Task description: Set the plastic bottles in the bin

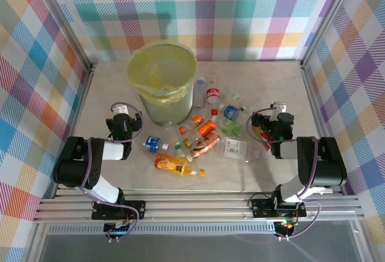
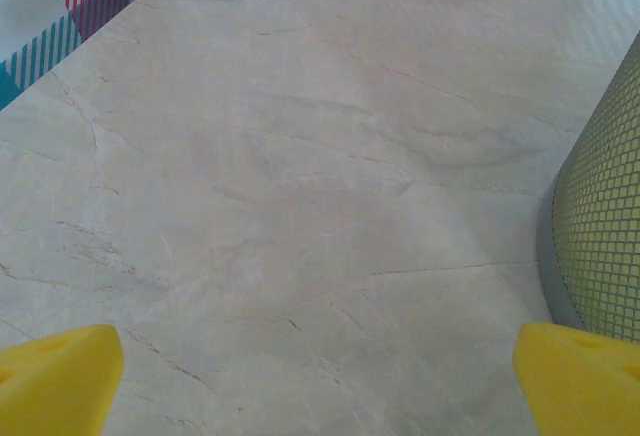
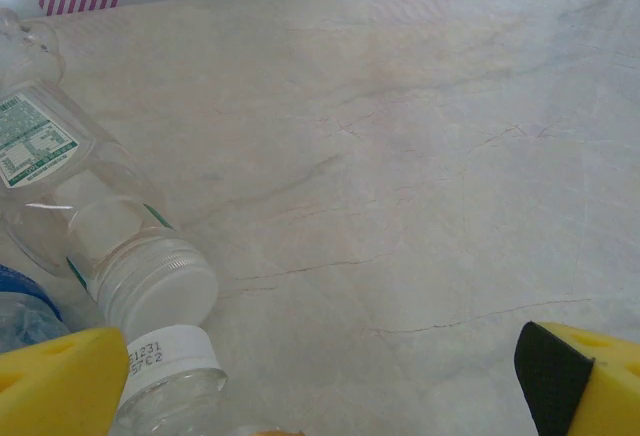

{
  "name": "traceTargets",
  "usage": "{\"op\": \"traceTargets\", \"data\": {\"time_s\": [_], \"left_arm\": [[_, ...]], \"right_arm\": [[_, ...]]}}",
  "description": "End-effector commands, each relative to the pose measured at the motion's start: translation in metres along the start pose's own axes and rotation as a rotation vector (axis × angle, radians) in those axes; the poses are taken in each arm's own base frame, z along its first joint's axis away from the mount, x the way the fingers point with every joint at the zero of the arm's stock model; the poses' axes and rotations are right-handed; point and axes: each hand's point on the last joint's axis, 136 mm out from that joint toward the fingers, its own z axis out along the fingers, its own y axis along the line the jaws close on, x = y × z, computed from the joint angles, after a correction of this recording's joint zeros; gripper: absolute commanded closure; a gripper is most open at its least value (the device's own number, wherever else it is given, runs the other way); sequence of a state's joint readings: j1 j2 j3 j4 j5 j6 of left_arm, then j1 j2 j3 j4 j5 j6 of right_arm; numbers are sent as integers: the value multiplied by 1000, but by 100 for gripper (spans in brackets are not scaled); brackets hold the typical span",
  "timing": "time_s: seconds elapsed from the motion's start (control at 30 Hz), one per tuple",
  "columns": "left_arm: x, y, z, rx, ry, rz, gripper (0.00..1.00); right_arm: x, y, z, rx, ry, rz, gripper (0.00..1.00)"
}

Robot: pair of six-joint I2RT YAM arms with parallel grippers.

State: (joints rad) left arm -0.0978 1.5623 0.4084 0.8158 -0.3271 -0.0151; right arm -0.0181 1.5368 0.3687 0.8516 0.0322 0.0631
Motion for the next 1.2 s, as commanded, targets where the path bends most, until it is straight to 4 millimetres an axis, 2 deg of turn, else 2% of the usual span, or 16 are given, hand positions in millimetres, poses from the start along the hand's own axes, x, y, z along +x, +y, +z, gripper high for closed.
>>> {"op": "traceTargets", "data": {"time_s": [0.0, 0.83, 1.17], "left_arm": [[-4, 0, -3, -3, -26, -23, 0], [-4, 0, -3, -2, -25, -23, 0], [-4, 3, -5, -16, -33, -31, 0]], "right_arm": [[-14, 7, 2, -29, -39, -21, 0], [-14, 8, 1, -32, -38, -21, 0], [-22, 8, 0, -28, -22, -19, 0]]}}
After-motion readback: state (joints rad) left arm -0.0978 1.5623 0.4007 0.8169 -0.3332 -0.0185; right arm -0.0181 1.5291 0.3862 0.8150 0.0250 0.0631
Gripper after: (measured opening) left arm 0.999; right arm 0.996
